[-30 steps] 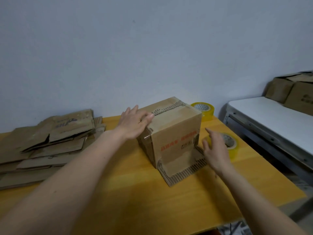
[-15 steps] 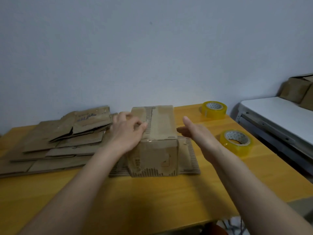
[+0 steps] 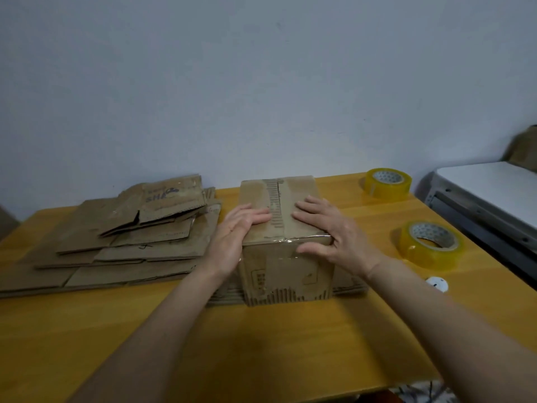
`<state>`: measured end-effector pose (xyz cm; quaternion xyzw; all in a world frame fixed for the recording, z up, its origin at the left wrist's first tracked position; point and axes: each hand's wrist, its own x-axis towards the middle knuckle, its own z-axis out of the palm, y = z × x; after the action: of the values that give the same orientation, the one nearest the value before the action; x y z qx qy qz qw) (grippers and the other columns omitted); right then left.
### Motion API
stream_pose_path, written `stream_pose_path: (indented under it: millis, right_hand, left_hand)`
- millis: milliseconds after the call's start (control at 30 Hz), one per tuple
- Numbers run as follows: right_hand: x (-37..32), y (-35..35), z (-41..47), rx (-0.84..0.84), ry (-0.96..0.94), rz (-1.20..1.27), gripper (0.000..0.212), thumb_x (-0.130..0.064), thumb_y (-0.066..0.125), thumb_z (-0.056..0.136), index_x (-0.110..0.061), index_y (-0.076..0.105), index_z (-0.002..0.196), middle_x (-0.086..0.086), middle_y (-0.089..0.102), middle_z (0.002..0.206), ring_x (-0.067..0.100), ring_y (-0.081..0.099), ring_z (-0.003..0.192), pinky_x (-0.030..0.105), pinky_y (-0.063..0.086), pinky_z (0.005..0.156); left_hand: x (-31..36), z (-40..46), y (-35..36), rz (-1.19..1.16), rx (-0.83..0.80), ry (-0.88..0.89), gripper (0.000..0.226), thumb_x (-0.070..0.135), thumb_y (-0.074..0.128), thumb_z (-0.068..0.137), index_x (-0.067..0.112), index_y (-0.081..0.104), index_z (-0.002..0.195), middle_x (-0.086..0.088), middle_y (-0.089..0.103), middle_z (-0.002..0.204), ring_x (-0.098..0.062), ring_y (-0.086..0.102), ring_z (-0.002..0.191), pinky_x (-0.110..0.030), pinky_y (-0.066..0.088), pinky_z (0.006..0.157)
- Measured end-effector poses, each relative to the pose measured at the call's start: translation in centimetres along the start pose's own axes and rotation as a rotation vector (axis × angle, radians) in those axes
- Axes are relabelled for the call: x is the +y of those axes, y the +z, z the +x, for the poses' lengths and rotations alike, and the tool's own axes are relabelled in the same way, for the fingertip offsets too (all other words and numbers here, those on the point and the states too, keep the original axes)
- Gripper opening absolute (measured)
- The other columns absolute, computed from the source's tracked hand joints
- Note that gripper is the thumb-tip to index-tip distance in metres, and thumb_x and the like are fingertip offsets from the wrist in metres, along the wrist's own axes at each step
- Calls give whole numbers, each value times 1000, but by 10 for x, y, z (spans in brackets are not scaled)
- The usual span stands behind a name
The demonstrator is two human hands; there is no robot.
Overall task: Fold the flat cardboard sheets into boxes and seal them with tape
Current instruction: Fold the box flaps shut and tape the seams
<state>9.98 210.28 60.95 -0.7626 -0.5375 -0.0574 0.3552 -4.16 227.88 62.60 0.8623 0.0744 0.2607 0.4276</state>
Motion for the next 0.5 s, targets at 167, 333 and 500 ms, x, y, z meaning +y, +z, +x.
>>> stream_pose_path:
  millis: [167,333,500]
  right_hand:
    - [-4,-31,4,-242,157,-277,94,-79,56,65,-37,31,145,-16,26,152,11,19,141,40,18,117]
    - [-43,2,13,-66,83,-622,92,-88,5,68,-41,34,142,-6,42,141,17,37,130,42,22,112]
    - [-31,-15,15,-185,5,-571,74,-79,28,78,-46,31,144,-10,41,143,12,34,130,31,22,102]
  left_hand:
    - [1,-8,0,-5,-48,39,43,10,27,104,15,67,118,11,59,128,-6,36,132,-3,18,103]
    - [0,-7,13,-46,-13,40,40,23,29,101,19,65,117,7,59,128,-7,37,132,-18,22,111]
    - [-17,-8,2,32,11,107,38,10,29,104,15,63,120,2,59,129,-10,44,131,-27,29,113]
